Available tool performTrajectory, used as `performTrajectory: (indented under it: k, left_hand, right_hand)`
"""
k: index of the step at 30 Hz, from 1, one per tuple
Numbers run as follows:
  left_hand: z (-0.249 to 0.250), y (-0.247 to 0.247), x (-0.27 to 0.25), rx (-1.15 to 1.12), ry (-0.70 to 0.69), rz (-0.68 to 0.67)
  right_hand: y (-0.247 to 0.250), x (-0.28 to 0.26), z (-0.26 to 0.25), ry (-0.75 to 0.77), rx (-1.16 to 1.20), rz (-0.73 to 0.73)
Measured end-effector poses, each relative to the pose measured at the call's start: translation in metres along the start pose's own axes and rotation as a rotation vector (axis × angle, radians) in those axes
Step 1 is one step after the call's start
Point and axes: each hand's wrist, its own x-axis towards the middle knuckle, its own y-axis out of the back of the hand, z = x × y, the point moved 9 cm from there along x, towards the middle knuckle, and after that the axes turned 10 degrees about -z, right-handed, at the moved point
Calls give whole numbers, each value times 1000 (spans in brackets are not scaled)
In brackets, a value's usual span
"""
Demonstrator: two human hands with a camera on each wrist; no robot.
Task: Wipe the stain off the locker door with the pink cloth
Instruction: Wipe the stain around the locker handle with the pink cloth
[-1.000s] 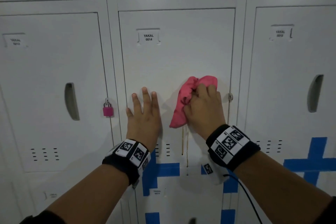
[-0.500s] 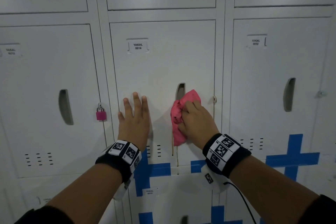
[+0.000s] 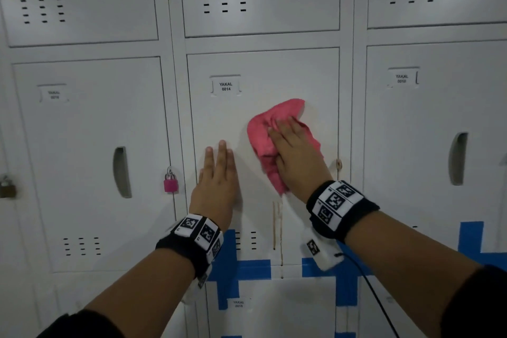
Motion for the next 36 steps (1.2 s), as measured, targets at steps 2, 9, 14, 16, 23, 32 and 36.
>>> performTrajectory:
  k: [2,9,14,16,23,32,36]
  left_hand:
    - [-4,-2,2,-20,-27,42]
    - [-6,-2,5,-120,-21,52]
    - [-8,-2,3,-118,-6,85]
    - [-8,-3,3,-113,-5,90]
    - [-8,-4,4,-97,-7,87]
    - [-7,-3,4,-72,-19,81]
    - [-8,-4,4,-64,-24,85]
  right_hand:
    - [-20,2,-2,25,-81,-71]
    - [-51,-18,-12,256,-52,-121]
    - [-78,-54,-13,362,20,-276]
    - [-80,-68,-11,445,54,-339]
    - [-48,-79,19,334,80,-376]
    - [10,-22,56,-134,154,-46]
    - [-26,-37,48,-136,9,-20]
